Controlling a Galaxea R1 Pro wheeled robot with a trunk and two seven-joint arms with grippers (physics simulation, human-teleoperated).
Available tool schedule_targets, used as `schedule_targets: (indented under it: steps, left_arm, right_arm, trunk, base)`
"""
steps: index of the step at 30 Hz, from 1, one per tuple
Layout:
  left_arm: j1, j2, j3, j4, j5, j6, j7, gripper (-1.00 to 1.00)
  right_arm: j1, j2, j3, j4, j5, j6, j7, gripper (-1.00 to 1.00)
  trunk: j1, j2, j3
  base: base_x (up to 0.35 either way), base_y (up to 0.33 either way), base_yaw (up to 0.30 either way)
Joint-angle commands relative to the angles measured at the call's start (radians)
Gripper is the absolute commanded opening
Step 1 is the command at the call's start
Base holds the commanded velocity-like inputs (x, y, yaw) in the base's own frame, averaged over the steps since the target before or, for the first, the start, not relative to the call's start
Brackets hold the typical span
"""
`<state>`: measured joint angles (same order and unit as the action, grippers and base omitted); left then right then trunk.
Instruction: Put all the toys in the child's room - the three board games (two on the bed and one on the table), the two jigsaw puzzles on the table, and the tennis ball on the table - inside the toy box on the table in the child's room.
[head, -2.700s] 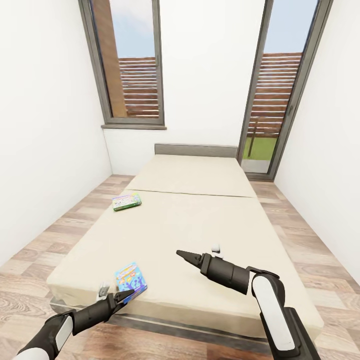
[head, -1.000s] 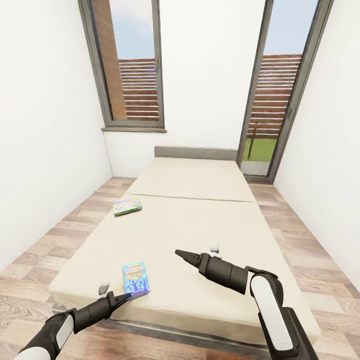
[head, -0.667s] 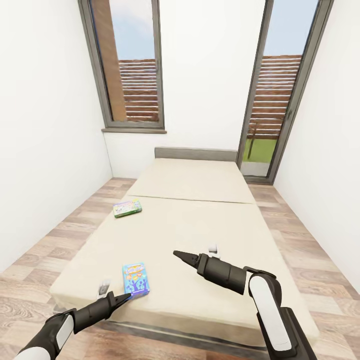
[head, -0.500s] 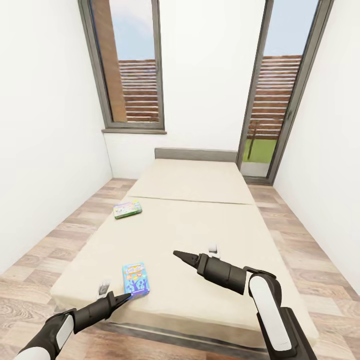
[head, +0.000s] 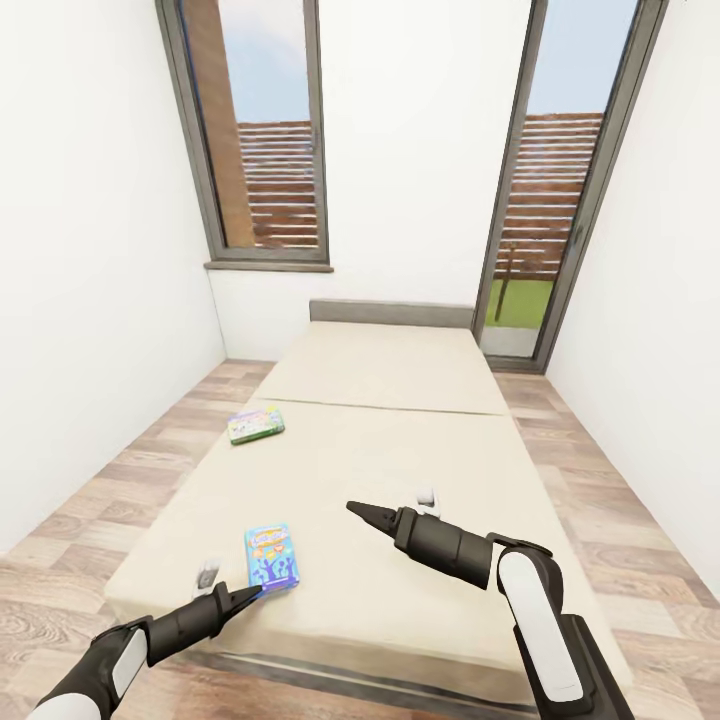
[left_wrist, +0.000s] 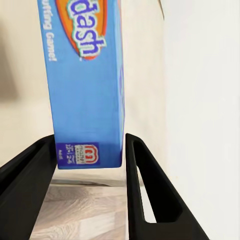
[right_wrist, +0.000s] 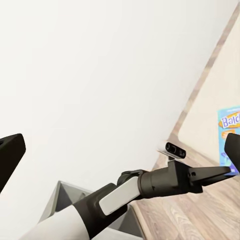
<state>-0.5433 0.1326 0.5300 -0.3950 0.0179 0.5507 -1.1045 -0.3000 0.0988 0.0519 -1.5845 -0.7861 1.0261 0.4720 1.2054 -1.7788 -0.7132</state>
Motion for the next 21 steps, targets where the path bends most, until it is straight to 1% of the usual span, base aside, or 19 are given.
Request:
schedule_targets:
  steps: [1, 3, 6, 8, 10, 11, 13, 16, 17, 19, 20, 21]
  left_arm:
    - [-0.001, 0.000, 0.002, 0.000, 0.001, 0.011, -0.003, -1.00]
    - [-0.001, 0.002, 0.000, -0.002, 0.001, 0.017, -0.004, -1.00]
    - [-0.001, 0.008, -0.005, -0.021, 0.000, 0.062, -0.036, -1.00]
    - [-0.001, 0.010, -0.017, -0.095, -0.005, 0.130, -0.090, -1.00]
    - [-0.001, 0.014, -0.044, -0.171, -0.009, 0.196, -0.128, -1.00]
    - [-0.001, 0.020, -0.061, -0.204, -0.010, 0.229, -0.140, -1.00]
    - [-0.001, 0.050, -0.092, -0.255, -0.010, 0.281, -0.153, -1.00]
    - [-0.001, 0.097, -0.131, -0.286, -0.008, 0.321, -0.181, -1.00]
    - [-0.001, 0.104, -0.135, -0.288, -0.008, 0.325, -0.191, -1.00]
    - [-0.001, 0.126, -0.149, -0.293, -0.009, 0.333, -0.245, -1.00]
    - [-0.001, 0.132, -0.158, -0.295, -0.009, 0.336, -0.277, -1.00]
    - [-0.001, 0.135, -0.163, -0.296, -0.010, 0.337, -0.292, -1.00]
  right_arm:
    - [-0.001, 0.001, -0.001, 0.000, 0.008, 0.003, 0.008, 1.00]
    - [-0.001, 0.001, -0.001, 0.000, 0.008, 0.003, 0.008, 1.00]
    - [-0.001, 0.000, -0.001, 0.000, 0.008, 0.003, 0.008, 1.00]
    - [-0.001, 0.001, -0.001, 0.000, 0.008, 0.003, 0.008, 1.00]
    - [-0.001, 0.001, -0.001, 0.000, 0.008, 0.003, 0.008, 1.00]
    - [-0.001, 0.001, -0.001, 0.000, 0.008, 0.003, 0.008, 1.00]
    - [-0.001, 0.000, -0.001, 0.000, 0.008, 0.003, 0.008, 1.00]
    - [-0.001, -0.001, -0.001, 0.000, 0.009, 0.003, 0.008, 1.00]
    - [-0.001, -0.002, -0.001, 0.000, 0.009, 0.003, 0.008, 1.00]
    - [-0.001, -0.002, -0.001, 0.000, 0.009, 0.003, 0.008, 1.00]
    - [-0.001, -0.002, -0.001, 0.000, 0.009, 0.003, 0.008, 1.00]
    - [-0.001, -0.002, -0.001, 0.000, 0.009, 0.003, 0.008, 1.00]
  trunk:
    - [-0.004, 0.007, 0.002]
    - [-0.012, 0.021, 0.009]
    - [-0.023, 0.042, 0.018]
    - [-0.031, 0.056, 0.024]
    - [-0.035, 0.063, 0.027]
    - [-0.035, 0.063, 0.027]
    - [-0.035, 0.063, 0.027]
    - [-0.035, 0.063, 0.027]
    - [-0.035, 0.063, 0.027]
    - [-0.042, 0.077, 0.034]
    - [-0.046, 0.084, 0.037]
    - [-0.050, 0.091, 0.040]
  base:
    - [0.000, 0.000, 0.000]
    - [0.000, 0.000, 0.000]
    - [0.000, 0.000, 0.000]
    - [0.000, 0.000, 0.000]
    - [0.000, 0.000, 0.000]
    - [0.000, 0.000, 0.000]
    - [0.000, 0.000, 0.000]
    - [0.000, 0.000, 0.000]
    - [0.000, 0.000, 0.000]
    - [0.000, 0.000, 0.000]
    - [0.000, 0.000, 0.000]
    - [0.000, 0.000, 0.000]
